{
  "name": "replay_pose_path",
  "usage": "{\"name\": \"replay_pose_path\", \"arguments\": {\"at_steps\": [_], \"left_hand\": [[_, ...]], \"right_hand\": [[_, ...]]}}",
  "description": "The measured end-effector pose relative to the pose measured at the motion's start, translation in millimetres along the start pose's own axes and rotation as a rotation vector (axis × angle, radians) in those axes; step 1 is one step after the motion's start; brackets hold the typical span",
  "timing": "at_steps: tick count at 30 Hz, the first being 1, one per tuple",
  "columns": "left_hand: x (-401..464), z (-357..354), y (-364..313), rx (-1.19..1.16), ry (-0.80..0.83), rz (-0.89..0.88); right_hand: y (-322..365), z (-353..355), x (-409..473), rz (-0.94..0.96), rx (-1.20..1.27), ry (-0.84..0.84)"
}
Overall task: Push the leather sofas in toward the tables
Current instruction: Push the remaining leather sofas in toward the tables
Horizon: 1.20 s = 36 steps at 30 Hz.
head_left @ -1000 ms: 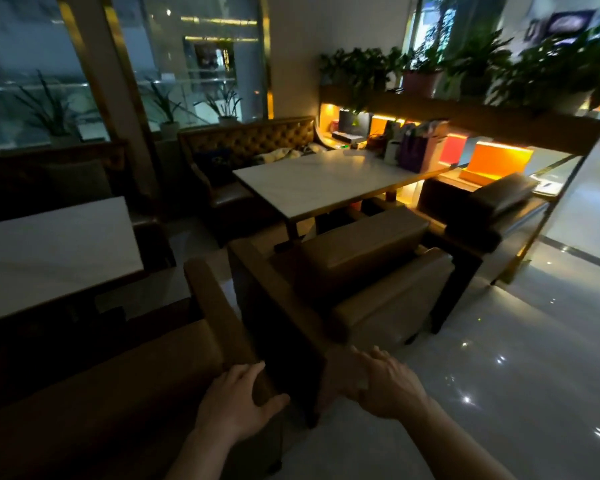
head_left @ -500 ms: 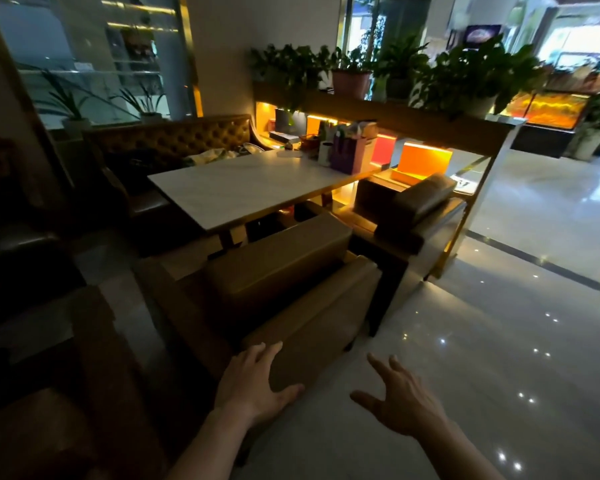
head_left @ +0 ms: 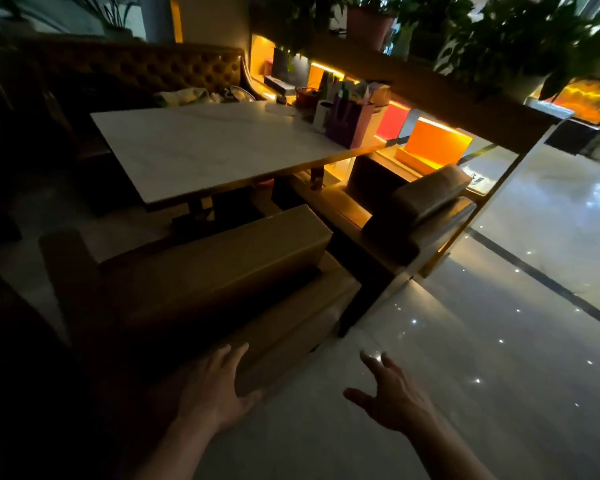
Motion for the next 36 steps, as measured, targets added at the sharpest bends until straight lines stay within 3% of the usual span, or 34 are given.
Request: {"name": "replay_pose_path", "arguments": {"at_steps": [14,18,21,27,36], "left_hand": [[114.1,8.5,26.2,-0.083,-0.069,0.323],[133.5,-1.8,33.1,-0.074,-0.072,0.386],[135.0,-6.6,43.1,-0.058,-0.088,0.446],[134.1,-16.1,51.5,-0.048,-0.276,0.446],[128.3,-22.6,59.3,-0.064,-0.395,0.42]], "right_hand": [[78.9,76.6,251.2,0.439,-0.365,0.023],[108.9,67.6,294.3,0.518,-0.516,0.106],[112.5,49.6,309.8,0.499,-0.537,0.148],[109.6,45.4,312.0,0.508,-0.512,0.033],[108.4,39.5,311.5,0.527,-0.53,-0.051]]}}
Point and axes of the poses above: each hand's wrist, its own x-axis towards the middle knuckle, its own z-axis out of the back of the hand, y = z × x, the point moved 10 cm from there along x, towards the middle knuckle, and after that the axes turned 15 degrees about y, right-handed, at the moved point
